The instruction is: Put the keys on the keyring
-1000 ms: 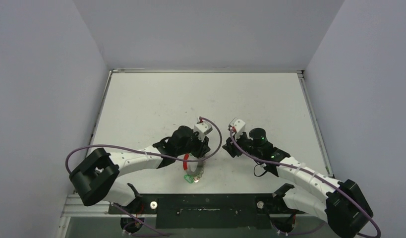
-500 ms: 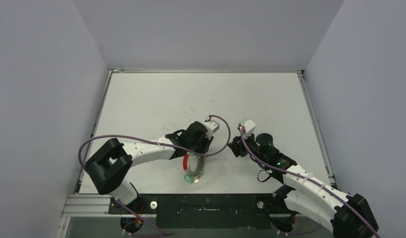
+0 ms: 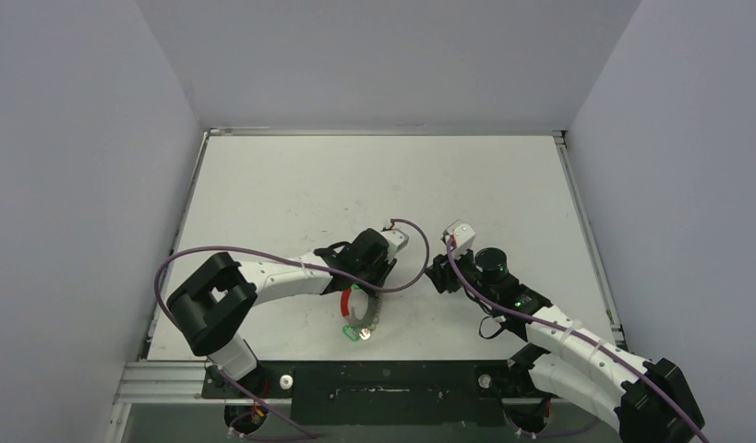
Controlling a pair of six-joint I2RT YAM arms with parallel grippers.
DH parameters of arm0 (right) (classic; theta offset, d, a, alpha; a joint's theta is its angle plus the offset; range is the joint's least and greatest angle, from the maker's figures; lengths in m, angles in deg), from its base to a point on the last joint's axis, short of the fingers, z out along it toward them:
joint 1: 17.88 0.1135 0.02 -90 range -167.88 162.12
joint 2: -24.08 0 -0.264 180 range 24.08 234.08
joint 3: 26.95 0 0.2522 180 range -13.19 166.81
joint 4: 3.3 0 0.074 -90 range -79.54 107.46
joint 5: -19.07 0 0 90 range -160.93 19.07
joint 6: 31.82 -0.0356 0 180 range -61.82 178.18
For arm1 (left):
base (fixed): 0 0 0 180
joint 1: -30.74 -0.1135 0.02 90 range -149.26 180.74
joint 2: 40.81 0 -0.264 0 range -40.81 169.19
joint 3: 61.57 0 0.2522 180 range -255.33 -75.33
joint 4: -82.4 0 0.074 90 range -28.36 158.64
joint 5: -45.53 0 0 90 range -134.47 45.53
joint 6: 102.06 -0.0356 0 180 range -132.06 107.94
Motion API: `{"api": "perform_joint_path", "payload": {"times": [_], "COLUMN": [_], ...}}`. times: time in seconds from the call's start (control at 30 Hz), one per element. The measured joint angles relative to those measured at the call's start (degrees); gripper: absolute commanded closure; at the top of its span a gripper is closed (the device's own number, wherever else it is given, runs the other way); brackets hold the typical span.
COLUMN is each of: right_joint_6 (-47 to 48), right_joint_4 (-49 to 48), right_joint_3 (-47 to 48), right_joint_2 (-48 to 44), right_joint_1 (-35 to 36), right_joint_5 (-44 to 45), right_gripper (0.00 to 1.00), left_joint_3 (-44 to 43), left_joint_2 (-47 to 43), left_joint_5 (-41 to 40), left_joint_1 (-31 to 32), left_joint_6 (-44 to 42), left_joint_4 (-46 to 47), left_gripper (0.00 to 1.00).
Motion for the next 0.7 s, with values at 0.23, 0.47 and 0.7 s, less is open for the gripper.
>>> {"api": "perform_joint_path", "payload": {"times": [0.23, 0.47, 0.7], "right_joint_6": [0.00, -0.02, 0.00], "right_joint_4": [0.00, 0.15, 0.24], "right_joint_3": [0.00, 0.00, 0.00], "right_joint_2": [0.11, 0.33, 0.33], "right_joint_1": [0.00, 0.00, 0.00], "right_joint_5": [0.09, 0.17, 0.17], "right_gripper": [0.59, 0.59, 0.59], "left_joint_3": [-0.31, -0.94, -1.20], "left_joint_2": [0.46, 1.18, 1.66], "left_joint_5": [-0.26, -0.85, -1.46], "left_joint_1": [0.70, 1.07, 1.38], "left_joint_6": [-0.22, -0.57, -1.20], "left_joint_4": [0.09, 0.24, 0.13], "left_gripper": [0.75, 0.72, 0.89]}}
